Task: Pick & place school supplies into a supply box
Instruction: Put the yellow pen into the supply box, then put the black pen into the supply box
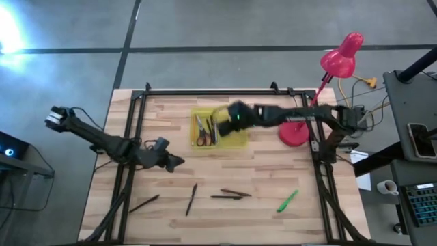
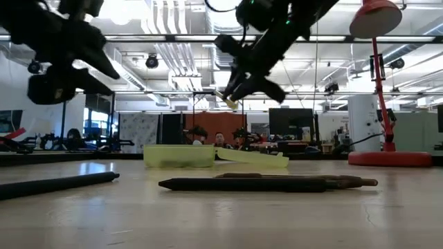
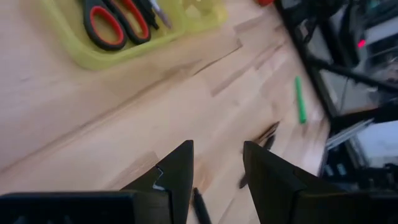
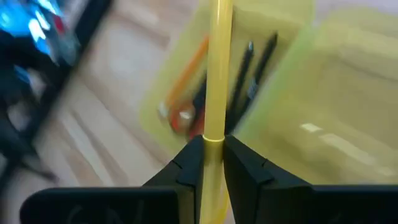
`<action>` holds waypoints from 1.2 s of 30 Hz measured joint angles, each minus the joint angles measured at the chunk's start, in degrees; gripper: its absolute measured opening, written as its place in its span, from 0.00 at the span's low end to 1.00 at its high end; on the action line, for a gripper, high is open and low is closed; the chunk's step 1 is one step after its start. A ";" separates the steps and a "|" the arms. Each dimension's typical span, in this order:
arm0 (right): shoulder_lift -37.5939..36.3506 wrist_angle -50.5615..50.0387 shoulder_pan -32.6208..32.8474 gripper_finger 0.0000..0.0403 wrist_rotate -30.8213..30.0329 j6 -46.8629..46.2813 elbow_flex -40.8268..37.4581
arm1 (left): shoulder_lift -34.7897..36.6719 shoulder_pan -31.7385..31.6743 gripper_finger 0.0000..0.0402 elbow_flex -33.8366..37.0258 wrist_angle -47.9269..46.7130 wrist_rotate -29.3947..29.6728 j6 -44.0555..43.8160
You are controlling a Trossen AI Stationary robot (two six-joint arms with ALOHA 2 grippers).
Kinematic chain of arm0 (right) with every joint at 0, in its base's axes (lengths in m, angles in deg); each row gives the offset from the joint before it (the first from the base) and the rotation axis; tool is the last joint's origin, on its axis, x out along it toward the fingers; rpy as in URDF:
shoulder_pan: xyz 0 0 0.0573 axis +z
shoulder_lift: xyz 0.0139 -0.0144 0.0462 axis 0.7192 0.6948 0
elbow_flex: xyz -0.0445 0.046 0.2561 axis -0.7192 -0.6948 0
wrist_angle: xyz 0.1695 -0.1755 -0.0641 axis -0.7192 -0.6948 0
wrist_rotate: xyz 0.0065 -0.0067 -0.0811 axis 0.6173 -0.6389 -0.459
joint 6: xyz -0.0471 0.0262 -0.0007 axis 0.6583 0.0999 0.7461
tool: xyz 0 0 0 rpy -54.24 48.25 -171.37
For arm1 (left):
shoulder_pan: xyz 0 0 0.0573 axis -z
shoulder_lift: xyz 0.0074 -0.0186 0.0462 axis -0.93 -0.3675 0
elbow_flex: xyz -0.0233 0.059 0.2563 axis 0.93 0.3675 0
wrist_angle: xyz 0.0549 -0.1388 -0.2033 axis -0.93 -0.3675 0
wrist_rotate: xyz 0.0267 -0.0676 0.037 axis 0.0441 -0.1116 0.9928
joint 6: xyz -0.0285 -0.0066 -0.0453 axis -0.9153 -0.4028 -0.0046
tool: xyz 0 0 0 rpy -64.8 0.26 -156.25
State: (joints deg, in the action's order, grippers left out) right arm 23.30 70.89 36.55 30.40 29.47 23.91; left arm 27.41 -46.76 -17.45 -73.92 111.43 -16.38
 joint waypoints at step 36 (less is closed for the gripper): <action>16.26 -72.11 16.54 0.35 -1.25 39.13 46.16 | 7.80 9.17 0.31 3.55 -1.89 2.76 4.00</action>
State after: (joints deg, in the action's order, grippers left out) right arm 39.56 -1.22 53.09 29.15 68.60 70.07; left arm 35.22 -37.59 -13.90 -75.81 114.18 -12.38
